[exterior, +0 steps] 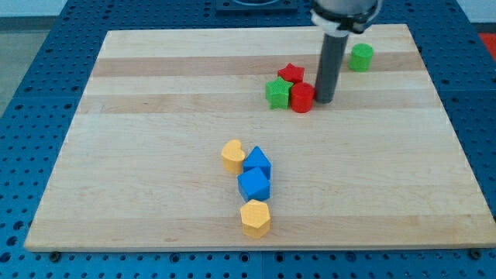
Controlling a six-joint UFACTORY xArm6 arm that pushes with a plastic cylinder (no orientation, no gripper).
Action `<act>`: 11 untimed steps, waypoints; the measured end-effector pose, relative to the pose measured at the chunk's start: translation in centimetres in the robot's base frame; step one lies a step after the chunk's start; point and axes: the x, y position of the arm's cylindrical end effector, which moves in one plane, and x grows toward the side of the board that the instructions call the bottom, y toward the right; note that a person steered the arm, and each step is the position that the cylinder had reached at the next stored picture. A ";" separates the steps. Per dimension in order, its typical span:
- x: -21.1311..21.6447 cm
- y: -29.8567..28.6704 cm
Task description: Move the green circle between the red blocks
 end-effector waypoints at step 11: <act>-1.7 4.6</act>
